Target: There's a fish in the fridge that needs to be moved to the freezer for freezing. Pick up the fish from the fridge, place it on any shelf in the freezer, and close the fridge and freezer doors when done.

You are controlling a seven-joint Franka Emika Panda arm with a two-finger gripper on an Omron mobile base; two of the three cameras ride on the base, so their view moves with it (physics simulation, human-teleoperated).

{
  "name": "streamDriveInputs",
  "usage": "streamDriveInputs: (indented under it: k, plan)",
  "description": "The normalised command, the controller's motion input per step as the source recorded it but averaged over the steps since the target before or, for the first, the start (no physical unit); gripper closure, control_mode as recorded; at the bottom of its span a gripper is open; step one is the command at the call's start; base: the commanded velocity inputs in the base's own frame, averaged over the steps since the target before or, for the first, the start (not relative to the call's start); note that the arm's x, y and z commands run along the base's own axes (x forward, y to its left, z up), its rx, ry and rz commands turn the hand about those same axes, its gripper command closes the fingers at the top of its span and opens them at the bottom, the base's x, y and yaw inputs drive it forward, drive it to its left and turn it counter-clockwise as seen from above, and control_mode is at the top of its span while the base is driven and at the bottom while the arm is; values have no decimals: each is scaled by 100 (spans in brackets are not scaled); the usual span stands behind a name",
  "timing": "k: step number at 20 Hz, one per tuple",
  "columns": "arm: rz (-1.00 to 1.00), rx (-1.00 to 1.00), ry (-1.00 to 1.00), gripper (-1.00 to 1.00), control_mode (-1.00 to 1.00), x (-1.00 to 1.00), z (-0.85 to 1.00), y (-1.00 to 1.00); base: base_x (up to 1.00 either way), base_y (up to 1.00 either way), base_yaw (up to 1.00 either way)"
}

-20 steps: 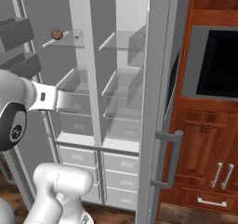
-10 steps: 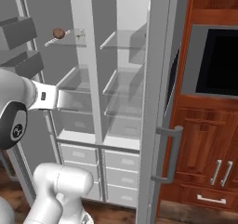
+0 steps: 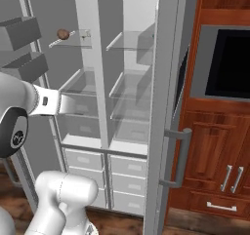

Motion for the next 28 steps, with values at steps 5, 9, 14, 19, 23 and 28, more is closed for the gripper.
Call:
streamDriveInputs:
  k: [5, 9, 14, 19, 23, 28]
  plan:
    - [0, 0, 0, -100, 100, 0, 0, 0, -30, 0, 0]
    - [0, 0, 0, -100, 100, 0, 0, 0, -38, 0, 0]
    - [0, 0, 0, -100, 100, 0, 0, 0, -7, 0, 0]
    - [0, 0, 0, -100, -100, -17, 0, -8, -2, 0, 0]
    - [0, 0, -9, -100, -100, -67, 0, -71, 0, 0, 0]
    - [0, 0, -13, -100, -100, -55, 0, -94, 0, 0, 0]
